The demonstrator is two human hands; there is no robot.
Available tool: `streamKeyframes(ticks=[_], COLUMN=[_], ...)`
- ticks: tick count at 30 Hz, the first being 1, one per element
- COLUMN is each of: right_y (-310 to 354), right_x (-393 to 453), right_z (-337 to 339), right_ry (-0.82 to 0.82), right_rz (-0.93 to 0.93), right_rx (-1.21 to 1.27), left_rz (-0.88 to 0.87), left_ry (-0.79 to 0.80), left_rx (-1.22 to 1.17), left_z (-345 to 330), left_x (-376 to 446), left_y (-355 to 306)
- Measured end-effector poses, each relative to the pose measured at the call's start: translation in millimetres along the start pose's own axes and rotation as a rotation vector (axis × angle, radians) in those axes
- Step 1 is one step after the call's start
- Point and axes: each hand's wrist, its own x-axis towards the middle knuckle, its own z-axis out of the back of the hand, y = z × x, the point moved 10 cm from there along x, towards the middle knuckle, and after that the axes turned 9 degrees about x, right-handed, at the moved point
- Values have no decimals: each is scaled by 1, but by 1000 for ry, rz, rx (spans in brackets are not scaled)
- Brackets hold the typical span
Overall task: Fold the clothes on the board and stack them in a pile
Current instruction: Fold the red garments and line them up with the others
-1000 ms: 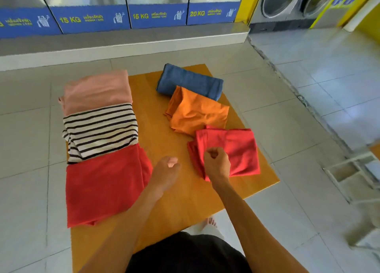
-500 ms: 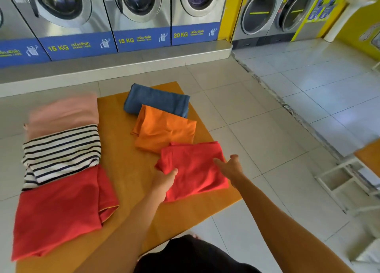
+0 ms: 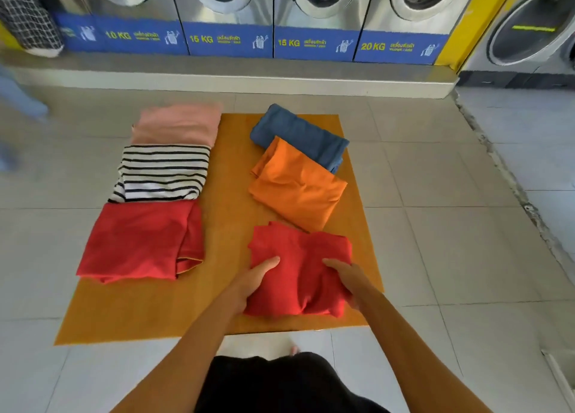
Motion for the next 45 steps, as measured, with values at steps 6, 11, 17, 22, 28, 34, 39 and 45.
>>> streamKeyframes(ticks=[6, 11, 17, 22, 28, 34, 39, 45], right_y=[-9, -23, -72, -93, -97, -80, -80, -73], right_x=[-31, -70, -95, -93, -78, -76, -60, -72], right_z=[-84, -193, -292, -318, -313, -318, -317, -309], right_ry=[222, 443, 488, 396, 208, 106, 37, -45], right_rz=[-14, 23, 4, 34, 271, 453, 457, 526], right_rx=[-12, -62, -173, -290, -501, -663, -738, -721], left_rz=[-91, -94, -64, -81, -31, -66, -81, -117], left_ry=[-79, -322, -460, -473, -594, -706, -754, -726], left_rx=[-163, -206, -184, 10, 278, 394, 490, 485], left_z=[89, 203, 302, 349, 365, 373, 370, 375], left_x=[-51, -94, -123, -104, -62, -57, -51, -48], left_y=[17, 49, 96, 110, 119, 109, 103, 106])
